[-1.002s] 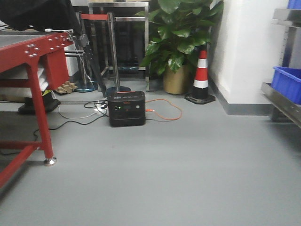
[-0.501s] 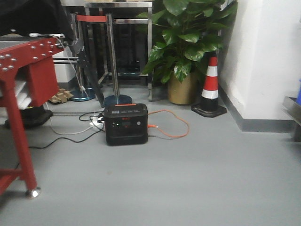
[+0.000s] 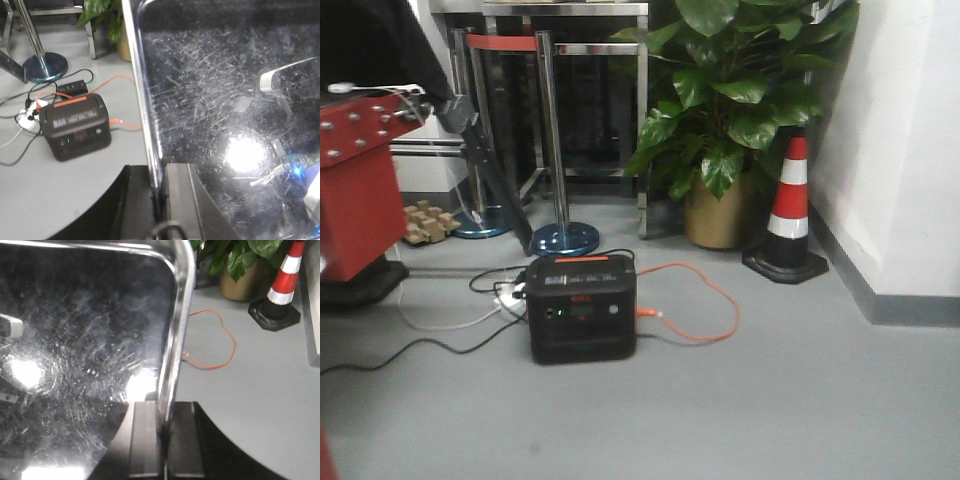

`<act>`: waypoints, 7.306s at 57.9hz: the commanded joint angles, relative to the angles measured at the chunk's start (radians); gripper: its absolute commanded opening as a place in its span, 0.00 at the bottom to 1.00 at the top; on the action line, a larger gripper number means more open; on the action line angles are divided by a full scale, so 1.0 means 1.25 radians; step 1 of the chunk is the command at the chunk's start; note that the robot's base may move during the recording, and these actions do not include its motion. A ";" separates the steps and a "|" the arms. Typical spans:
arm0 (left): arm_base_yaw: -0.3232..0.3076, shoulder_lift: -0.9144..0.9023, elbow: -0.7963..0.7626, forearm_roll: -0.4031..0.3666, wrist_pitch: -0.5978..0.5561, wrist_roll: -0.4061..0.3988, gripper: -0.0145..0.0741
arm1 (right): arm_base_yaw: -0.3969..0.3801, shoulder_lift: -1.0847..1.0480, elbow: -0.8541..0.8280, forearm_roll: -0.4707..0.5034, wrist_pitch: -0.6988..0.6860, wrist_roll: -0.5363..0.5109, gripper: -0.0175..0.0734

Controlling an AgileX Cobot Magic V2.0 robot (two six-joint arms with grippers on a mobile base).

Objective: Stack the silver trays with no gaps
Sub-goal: 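Hold the tray in both grippers while the base drives to another rack, then carry the tray with both grippers above the stacked silver trays, then lower the tray onto the stacked trays and open both grippers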

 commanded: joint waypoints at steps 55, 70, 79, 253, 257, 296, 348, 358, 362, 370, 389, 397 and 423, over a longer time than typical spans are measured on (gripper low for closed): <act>-0.012 -0.007 -0.007 -0.025 -0.054 0.009 0.14 | 0.010 -0.009 -0.010 0.040 -0.045 -0.013 0.10; -0.012 -0.007 -0.007 0.031 -0.054 0.009 0.14 | 0.010 -0.009 -0.010 0.040 -0.047 -0.013 0.10; -0.012 -0.007 -0.007 0.033 -0.054 0.009 0.14 | 0.010 -0.009 -0.010 0.040 -0.047 -0.013 0.10; -0.012 -0.007 -0.007 0.033 -0.054 0.009 0.14 | 0.010 -0.009 -0.010 0.040 -0.050 -0.013 0.10; -0.012 -0.007 -0.007 0.033 -0.055 0.009 0.14 | 0.010 -0.009 -0.010 0.040 -0.050 -0.013 0.10; -0.012 0.057 -0.005 0.033 0.131 0.009 0.14 | 0.010 0.050 -0.007 0.044 0.151 -0.013 0.10; -0.013 0.163 0.020 0.025 0.233 0.009 0.15 | 0.070 0.207 -0.007 0.051 0.261 -0.013 0.37; -0.013 0.163 0.020 0.025 0.233 0.009 0.20 | 0.070 0.207 -0.007 0.051 0.264 -0.013 0.44; -0.013 0.163 0.020 0.025 0.233 0.009 0.29 | 0.070 0.207 -0.007 0.051 0.264 -0.013 0.44; -0.013 0.163 0.020 0.034 0.233 0.009 0.48 | 0.070 0.207 -0.007 0.051 0.264 -0.013 0.44; 0.020 0.126 0.017 0.059 0.233 0.009 0.59 | 0.070 0.197 -0.067 0.029 0.270 -0.013 0.44; 0.027 0.077 0.017 0.062 0.233 0.009 0.55 | 0.070 0.161 -0.074 0.027 0.270 -0.013 0.41; 0.012 -0.139 0.017 0.048 0.233 0.022 0.16 | 0.070 -0.027 -0.074 0.007 0.270 -0.087 0.12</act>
